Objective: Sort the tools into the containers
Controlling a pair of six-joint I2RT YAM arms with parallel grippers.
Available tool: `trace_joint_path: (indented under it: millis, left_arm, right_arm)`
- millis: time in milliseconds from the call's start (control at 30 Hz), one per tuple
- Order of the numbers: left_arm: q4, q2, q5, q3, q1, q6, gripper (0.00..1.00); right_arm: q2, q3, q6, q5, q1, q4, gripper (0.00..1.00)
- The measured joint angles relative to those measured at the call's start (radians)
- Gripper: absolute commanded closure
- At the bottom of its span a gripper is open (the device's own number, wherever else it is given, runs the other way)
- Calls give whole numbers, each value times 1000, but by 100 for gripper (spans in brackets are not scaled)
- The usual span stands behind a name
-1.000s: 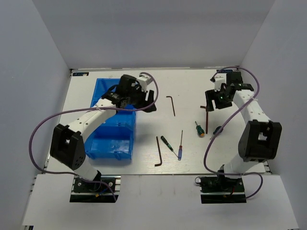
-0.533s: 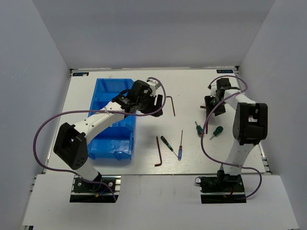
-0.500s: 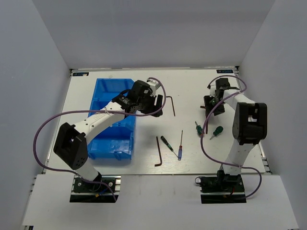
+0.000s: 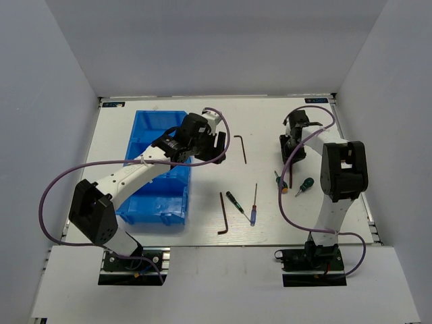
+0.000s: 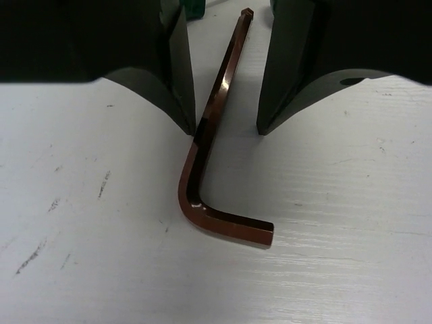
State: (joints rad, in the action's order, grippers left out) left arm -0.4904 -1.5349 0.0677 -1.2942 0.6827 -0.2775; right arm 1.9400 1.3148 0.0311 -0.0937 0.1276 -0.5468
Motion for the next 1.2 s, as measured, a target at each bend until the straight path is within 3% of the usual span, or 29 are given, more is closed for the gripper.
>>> trace_joint_path:
  millis: [300, 400, 600, 800, 933, 1200]
  left_arm:
    - [27, 4, -2, 9, -1, 4, 22]
    - [35, 11, -2, 24, -1, 6, 23]
    - [37, 17, -6, 29, -1, 6, 23]
    - [55, 96, -36, 47, -6, 6, 23]
    - [78, 188, -75, 47, -8, 6, 23]
    - [131, 316, -156, 47, -12, -4, 24]
  right_arm:
    - [-13, -24, -77, 17, -16, -2, 63]
    - [-14, -25, -80, 35, -24, -2, 72]
    - [0, -6, -75, 79, -43, -21, 99]
    - [46, 68, -24, 141, -46, -84, 100]
    - [99, 153, 48, 284, -40, -115, 100]
    - [237, 573, 190, 623, 57, -135, 100]
